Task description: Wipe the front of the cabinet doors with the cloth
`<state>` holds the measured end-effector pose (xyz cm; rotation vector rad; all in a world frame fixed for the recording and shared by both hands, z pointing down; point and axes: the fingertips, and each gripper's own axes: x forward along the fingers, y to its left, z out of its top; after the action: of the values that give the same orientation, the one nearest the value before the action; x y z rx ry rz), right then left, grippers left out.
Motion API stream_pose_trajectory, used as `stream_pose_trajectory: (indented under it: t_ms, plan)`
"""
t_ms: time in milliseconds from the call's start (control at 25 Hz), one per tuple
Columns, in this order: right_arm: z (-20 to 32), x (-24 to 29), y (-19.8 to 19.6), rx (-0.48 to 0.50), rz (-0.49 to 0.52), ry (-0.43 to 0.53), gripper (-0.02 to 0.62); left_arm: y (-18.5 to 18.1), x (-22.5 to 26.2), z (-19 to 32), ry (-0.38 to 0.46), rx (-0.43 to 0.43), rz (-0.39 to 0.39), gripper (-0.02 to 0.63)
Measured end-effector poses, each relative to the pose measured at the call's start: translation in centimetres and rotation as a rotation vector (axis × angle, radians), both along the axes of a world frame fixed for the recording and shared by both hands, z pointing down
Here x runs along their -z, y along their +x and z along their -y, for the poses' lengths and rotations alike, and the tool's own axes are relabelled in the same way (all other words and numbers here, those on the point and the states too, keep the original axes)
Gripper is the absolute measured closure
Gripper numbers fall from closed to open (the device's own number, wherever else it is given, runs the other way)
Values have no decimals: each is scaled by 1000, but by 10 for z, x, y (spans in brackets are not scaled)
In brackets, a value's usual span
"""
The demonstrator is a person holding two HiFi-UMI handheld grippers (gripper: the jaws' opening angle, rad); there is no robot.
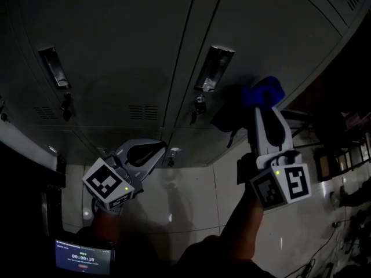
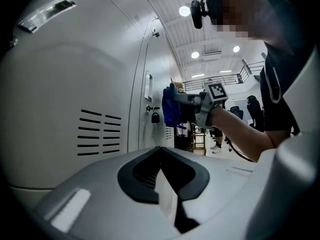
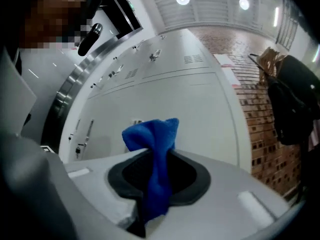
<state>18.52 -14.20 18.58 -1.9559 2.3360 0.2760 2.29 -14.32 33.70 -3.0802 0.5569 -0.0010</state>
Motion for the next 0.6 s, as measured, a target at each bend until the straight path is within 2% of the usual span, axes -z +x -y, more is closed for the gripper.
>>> stream_pose_trajectory:
  t_ms: [160, 280, 400, 600]
  plan:
    - [3, -6, -65, 158, -82, -18, 520, -5, 1, 0, 7, 10, 2, 600]
    - [12, -19, -85, 171, -121, -43, 520, -10, 0, 2, 4, 21, 5, 600]
    - [23, -29, -83, 143, -129, -53, 520, -12, 0, 1, 6, 27, 6, 600]
    - [34, -42, -54, 94, -73, -58, 520, -17, 1, -1, 7, 32, 11, 600]
